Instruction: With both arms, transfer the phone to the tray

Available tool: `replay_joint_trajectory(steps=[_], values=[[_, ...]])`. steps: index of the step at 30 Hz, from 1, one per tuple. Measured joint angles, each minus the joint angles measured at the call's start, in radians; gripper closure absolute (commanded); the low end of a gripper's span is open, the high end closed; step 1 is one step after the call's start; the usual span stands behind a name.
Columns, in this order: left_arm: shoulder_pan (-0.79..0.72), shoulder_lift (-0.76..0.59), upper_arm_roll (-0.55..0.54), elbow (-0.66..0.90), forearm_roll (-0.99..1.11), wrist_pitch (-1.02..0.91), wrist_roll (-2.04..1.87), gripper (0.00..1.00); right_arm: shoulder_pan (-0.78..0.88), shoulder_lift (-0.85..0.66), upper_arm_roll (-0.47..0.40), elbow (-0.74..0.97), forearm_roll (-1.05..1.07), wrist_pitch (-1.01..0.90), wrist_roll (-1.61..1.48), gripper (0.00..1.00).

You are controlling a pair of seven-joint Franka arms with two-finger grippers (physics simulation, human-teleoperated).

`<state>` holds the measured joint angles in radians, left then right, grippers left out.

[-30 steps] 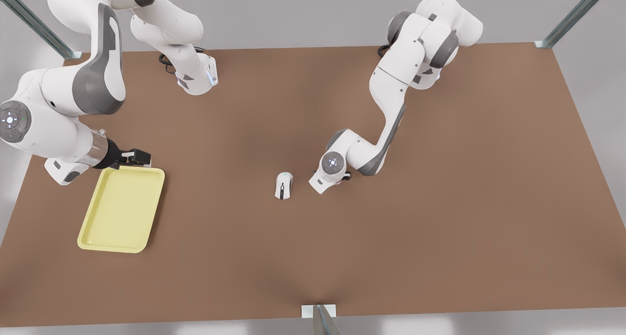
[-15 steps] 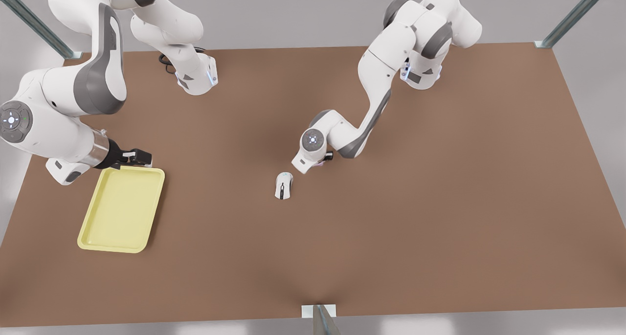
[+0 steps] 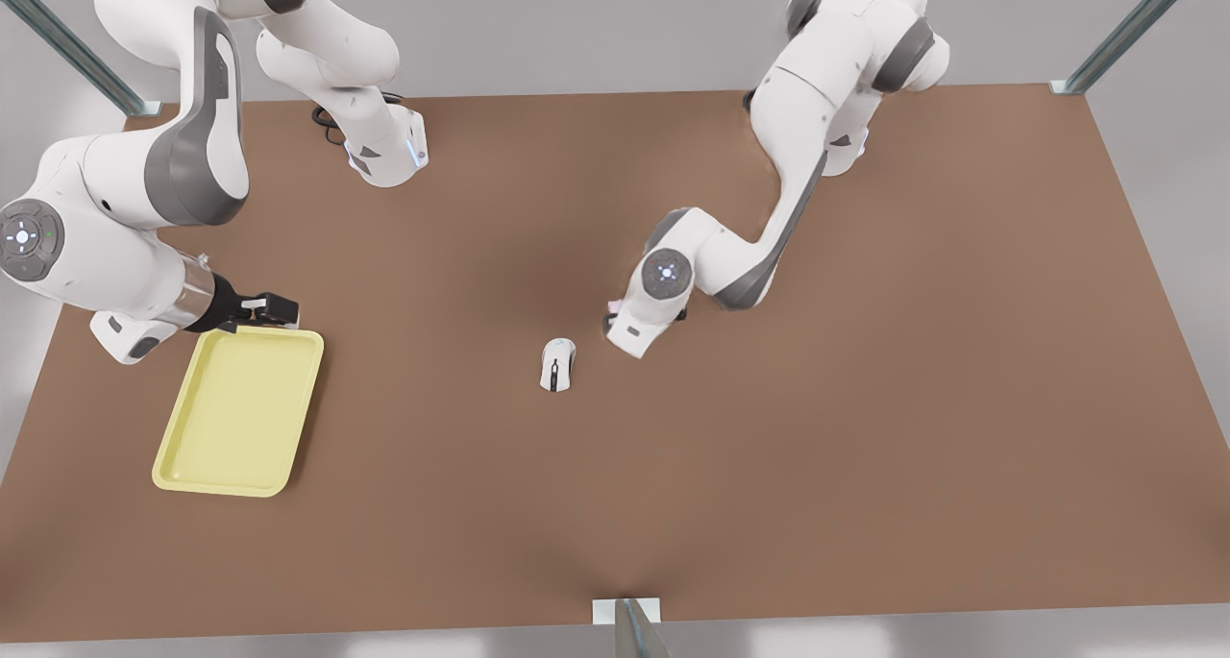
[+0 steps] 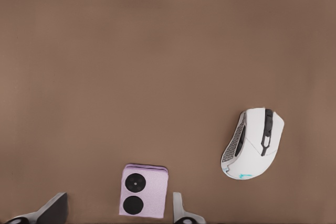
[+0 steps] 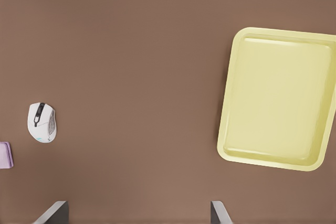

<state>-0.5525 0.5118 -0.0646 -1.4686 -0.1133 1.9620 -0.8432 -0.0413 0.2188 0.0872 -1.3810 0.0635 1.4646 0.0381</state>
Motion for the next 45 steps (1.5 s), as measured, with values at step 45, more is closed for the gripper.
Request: replay_joint_trajectory(steps=[45], values=[[0.227,-0.207,0.104,0.181,0.085,-0.663,0.688,0.00,0.744,0.695,0.064,0.133,-0.128,0.635,0.824,0.00]])
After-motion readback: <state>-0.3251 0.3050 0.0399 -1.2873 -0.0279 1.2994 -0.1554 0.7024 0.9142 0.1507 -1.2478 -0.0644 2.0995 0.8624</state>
